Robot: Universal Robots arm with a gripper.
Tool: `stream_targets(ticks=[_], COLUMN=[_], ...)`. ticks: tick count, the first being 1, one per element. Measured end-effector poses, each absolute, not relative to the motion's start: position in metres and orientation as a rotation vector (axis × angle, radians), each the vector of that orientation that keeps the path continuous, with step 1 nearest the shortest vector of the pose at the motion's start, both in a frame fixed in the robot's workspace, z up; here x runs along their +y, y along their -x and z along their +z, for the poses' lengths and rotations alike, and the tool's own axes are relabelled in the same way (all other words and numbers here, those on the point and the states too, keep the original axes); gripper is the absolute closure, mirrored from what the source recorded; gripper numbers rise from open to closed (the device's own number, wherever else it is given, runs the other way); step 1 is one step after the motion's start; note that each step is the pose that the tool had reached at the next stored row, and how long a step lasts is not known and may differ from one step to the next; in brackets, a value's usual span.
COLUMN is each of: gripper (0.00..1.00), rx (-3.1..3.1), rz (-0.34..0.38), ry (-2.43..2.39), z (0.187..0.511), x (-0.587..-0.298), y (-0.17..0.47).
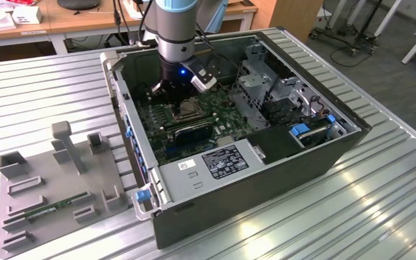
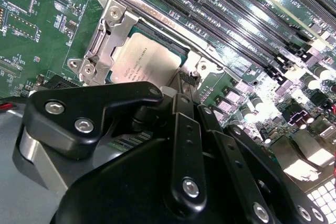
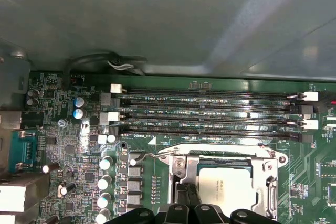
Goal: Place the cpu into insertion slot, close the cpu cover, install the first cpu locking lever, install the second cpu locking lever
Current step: 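Close the cpu cover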
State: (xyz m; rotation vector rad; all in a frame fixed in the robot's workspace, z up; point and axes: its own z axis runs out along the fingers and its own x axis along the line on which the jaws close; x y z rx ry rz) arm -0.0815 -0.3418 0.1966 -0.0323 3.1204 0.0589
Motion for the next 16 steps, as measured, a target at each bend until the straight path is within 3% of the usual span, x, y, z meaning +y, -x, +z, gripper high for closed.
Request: stream_targets(ticks=[16], gripper=[0.89], rx=[3.120], rz=[0.061], ry=[0.032], z=[0.209], x=[-0.341], y=[0.081])
